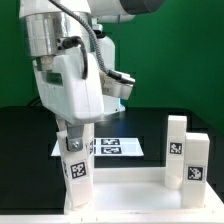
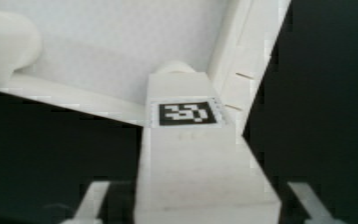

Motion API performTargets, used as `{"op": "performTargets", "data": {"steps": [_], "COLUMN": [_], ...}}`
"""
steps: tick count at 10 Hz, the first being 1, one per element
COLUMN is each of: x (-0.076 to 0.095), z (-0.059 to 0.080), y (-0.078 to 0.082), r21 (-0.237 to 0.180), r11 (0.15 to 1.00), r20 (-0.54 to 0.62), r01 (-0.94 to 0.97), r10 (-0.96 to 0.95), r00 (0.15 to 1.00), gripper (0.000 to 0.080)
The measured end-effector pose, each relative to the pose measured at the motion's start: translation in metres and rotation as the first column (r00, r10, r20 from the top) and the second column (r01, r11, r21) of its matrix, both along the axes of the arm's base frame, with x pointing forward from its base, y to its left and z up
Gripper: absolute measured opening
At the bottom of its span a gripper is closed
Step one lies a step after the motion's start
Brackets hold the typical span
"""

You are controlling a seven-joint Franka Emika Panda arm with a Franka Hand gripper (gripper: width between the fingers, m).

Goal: Assemble desk

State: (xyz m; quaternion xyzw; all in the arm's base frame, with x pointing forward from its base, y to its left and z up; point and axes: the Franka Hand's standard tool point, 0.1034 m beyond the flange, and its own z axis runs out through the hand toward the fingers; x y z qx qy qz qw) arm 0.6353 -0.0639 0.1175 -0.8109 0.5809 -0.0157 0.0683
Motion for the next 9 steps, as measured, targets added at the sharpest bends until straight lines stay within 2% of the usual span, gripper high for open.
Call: {"op": "performTargets", "data": {"steps": [1,2,3,4,5,6,8,9], "x": [0.000,0.000,0.001,0.001,0.000,0.000,-0.001,0.001], "z": [0.000,0.001,0.001,0.001,0.001,0.001,0.001,0.002], "y": [0.001,0.004,0.008,0.009,0.009,0.007,0.007,0.014], "r21": [-0.012,-0.043,-0.066,-0.086,-0.103,-0.112,-0.124,-0.151], "r11": [0.998,0.966,0.896,0.806,0.755,0.700,0.629,0.456], "r20": [0.000,0.008,0.016,0.018,0.005,0.002,-0.007,-0.036], "r01": [-0.059,-0.256,-0.439,-0.585,-0.647,-0.705,-0.768,-0.877], "r10": [0.059,0.257,0.441,0.589,0.651,0.710,0.773,0.884], "r00": [0.998,0.966,0.897,0.808,0.759,0.704,0.634,0.466], "gripper": [0.0290,0.0290,0.0397,0.0546,0.0546,0.0621,0.0647,0.0647]}}
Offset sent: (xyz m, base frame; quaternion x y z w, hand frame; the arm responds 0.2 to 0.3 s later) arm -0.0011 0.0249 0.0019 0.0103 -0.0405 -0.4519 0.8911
